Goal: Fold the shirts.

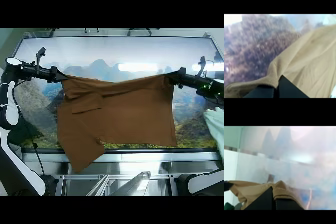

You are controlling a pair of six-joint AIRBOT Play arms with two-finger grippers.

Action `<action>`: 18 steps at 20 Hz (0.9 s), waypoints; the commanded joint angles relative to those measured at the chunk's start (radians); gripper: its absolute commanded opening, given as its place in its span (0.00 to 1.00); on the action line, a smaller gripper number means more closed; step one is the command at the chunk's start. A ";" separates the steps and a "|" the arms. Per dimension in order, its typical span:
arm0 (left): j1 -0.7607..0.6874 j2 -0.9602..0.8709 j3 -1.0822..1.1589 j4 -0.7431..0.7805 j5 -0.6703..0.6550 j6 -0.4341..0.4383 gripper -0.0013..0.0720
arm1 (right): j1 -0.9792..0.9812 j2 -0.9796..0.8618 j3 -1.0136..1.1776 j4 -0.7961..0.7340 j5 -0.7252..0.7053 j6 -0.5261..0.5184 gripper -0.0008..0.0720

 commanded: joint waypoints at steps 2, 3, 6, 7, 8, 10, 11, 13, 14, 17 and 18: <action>-0.002 -0.014 -0.028 -0.019 0.045 0.010 0.05 | -0.023 -0.052 0.065 -0.016 -0.013 0.005 0.03; -0.007 -0.017 -0.028 -0.013 0.039 0.010 0.05 | -0.026 -0.065 0.065 -0.039 -0.013 0.005 0.03; -0.013 -0.017 -0.027 0.045 0.025 0.009 0.05 | -0.029 -0.107 0.065 -0.123 -0.011 0.005 0.03; -0.013 -0.017 -0.027 0.068 0.021 0.008 0.05 | -0.029 -0.116 0.065 -0.153 -0.013 0.005 0.03; -0.013 -0.017 -0.027 0.084 0.021 0.006 0.05 | -0.030 -0.122 0.065 -0.177 -0.014 0.002 0.03; -0.013 -0.018 -0.027 0.092 0.014 0.007 0.05 | -0.030 -0.128 0.065 -0.234 -0.031 0.001 0.03; -0.014 -0.018 -0.027 0.092 0.008 0.008 0.05 | -0.030 -0.129 0.065 -0.253 -0.040 0.001 0.03; -0.018 -0.017 -0.027 0.092 0.008 0.007 0.04 | -0.030 -0.129 0.065 -0.256 -0.063 -0.001 0.03; -0.022 -0.018 -0.027 0.091 0.008 0.007 0.04 | -0.030 -0.128 0.066 -0.250 -0.075 -0.013 0.03; -0.048 -0.017 -0.027 0.092 -0.033 0.007 0.05 | -0.031 -0.127 0.066 -0.246 -0.069 -0.025 0.07; -0.050 -0.016 -0.027 0.092 -0.062 0.006 0.36 | -0.039 -0.122 0.066 -0.246 -0.053 -0.022 0.24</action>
